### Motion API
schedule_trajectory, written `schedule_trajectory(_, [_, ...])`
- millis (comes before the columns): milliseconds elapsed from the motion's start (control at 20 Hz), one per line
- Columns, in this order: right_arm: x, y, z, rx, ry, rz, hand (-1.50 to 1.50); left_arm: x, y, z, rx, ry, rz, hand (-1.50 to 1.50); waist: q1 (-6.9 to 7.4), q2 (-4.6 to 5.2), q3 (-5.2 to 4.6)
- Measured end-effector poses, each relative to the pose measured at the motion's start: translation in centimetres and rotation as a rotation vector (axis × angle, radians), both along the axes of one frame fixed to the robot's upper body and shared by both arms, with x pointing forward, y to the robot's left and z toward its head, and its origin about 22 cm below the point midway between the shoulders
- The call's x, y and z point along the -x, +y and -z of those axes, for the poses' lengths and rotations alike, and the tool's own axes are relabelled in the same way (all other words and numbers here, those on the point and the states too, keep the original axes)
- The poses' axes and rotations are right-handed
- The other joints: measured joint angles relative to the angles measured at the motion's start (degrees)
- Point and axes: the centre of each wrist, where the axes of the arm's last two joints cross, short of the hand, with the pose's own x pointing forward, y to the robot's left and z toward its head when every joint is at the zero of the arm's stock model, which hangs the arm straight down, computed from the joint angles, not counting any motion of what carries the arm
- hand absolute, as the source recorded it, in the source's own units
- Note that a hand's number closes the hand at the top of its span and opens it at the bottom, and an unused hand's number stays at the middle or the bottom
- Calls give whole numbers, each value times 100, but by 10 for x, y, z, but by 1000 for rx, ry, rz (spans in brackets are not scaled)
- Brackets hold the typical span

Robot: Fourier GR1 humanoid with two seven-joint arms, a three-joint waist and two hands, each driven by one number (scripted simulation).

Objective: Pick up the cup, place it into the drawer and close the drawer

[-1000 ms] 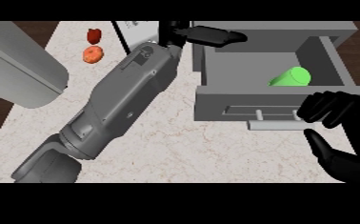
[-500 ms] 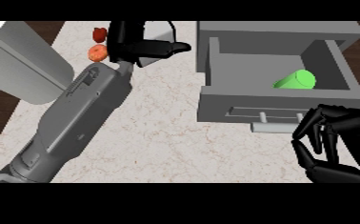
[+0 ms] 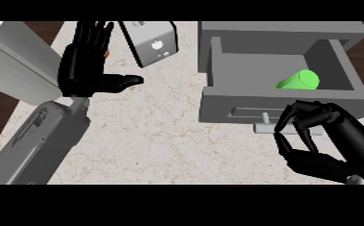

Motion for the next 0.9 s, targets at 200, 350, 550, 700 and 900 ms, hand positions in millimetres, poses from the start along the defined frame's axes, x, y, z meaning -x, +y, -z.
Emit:
schedule_trajectory(200, [-5,5,8,203,-49,-26,150,18,21,14,-2,4,4,-150,24,10,0])
schedule_trajectory(350, [-16,17,23,311,-67,-25,150,31,42,20,2,6,-6,-150,26,21,0])
schedule_trajectory(550, [-34,26,52,398,-73,-25,-150,46,69,34,2,11,-10,-150,-13,33,0])
schedule_trajectory(700, [-47,31,76,438,-65,-17,-150,54,89,36,4,10,-17,-150,-45,35,1])
schedule_trajectory(900, [-68,40,93,510,-40,-13,-150,62,103,38,8,11,-18,-150,-68,37,1])
